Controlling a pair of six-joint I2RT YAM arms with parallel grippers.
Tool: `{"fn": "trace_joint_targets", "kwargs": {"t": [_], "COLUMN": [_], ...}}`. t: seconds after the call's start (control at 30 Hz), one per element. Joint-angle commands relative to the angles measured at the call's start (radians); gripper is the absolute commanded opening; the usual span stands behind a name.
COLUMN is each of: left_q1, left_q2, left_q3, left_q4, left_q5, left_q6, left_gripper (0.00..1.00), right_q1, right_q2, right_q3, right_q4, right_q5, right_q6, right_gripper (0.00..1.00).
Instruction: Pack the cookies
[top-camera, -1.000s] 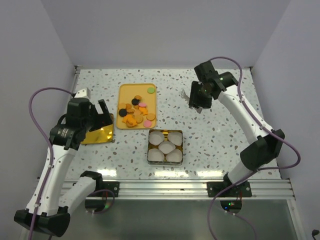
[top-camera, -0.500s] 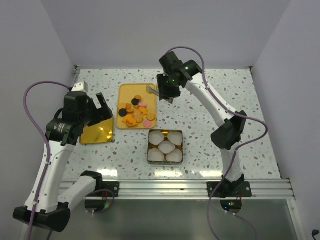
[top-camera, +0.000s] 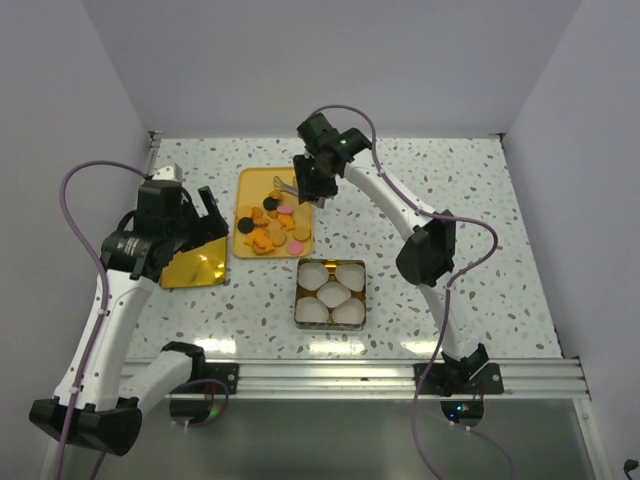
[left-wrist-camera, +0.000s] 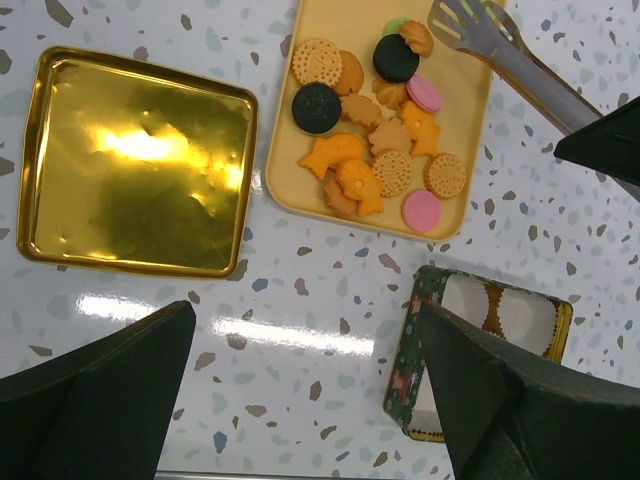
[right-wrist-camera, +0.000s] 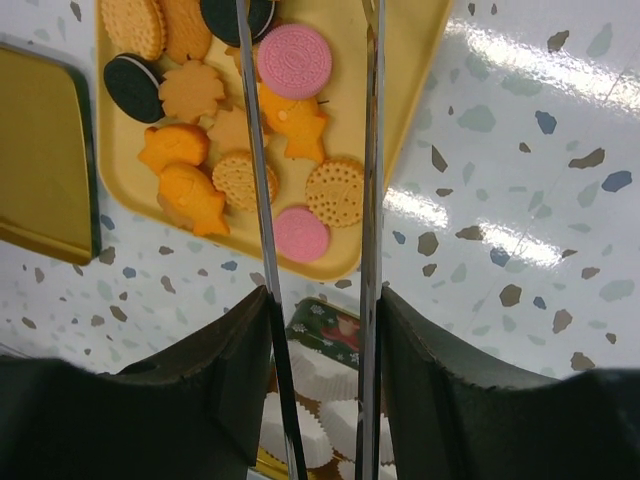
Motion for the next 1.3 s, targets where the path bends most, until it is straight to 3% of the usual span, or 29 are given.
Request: {"fn": "trace_joint_targets", "kwargs": {"t": [0.0, 0.67, 0.97, 1.27], "left_q1": [0.006, 0.006, 0.006, 0.006], "left_q2": [0.024, 0.000, 0.004, 0.029], "left_q3": [0.047, -0.015, -0.021, 0.019], "left_q4": [0.036, 0.071, 0.088, 0.095], "left_q5": [0.009, 0.000, -0.009, -0.021], "left_q6": [0.033, 0.026, 0.024, 0.038], "left_gripper": [1.00, 1.00, 1.00, 1.00], "right_q1": [0.012, 0.029, 0.029, 0.015], "right_q2": [-0.025, 0.045, 0.035, -0.068], "right_q3": [0.029, 0.049, 0.047, 0.047], "right_q4": [0.057, 0.042, 0.032, 0.012], "right_q5": [-0.037, -0.026, -0.029, 0.009], "right_q6": [-0.016, -0.019, -0.017, -0.028], "right_gripper": [0.47, 0.47, 0.35, 0.33]}}
